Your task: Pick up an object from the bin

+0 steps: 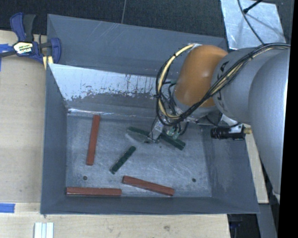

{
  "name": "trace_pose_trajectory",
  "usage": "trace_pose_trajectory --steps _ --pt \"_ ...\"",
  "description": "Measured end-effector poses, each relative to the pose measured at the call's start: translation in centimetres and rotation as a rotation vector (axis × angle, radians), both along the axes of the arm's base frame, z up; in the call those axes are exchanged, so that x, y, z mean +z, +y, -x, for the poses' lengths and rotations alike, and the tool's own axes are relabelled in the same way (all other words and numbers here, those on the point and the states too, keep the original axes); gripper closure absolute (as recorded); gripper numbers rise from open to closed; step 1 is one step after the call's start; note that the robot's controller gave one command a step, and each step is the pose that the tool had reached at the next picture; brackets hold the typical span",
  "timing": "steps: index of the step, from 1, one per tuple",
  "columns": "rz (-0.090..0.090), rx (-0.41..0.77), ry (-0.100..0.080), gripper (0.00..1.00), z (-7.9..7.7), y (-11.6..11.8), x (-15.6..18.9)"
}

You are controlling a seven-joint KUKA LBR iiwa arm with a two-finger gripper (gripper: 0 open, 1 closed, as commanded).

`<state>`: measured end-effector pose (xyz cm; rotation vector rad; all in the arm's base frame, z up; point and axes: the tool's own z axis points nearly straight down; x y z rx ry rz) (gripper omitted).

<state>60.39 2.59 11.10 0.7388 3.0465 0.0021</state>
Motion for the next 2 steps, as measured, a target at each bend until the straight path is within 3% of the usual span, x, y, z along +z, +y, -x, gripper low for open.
trace_pose_trajectory --steps 1,2 --pt "0.001 0.005 0.002 1.00 -0.1 -0.1 0.7" --pt "0.000 0.009 -0.002 1.00 -0.3 -0.1 5.8"
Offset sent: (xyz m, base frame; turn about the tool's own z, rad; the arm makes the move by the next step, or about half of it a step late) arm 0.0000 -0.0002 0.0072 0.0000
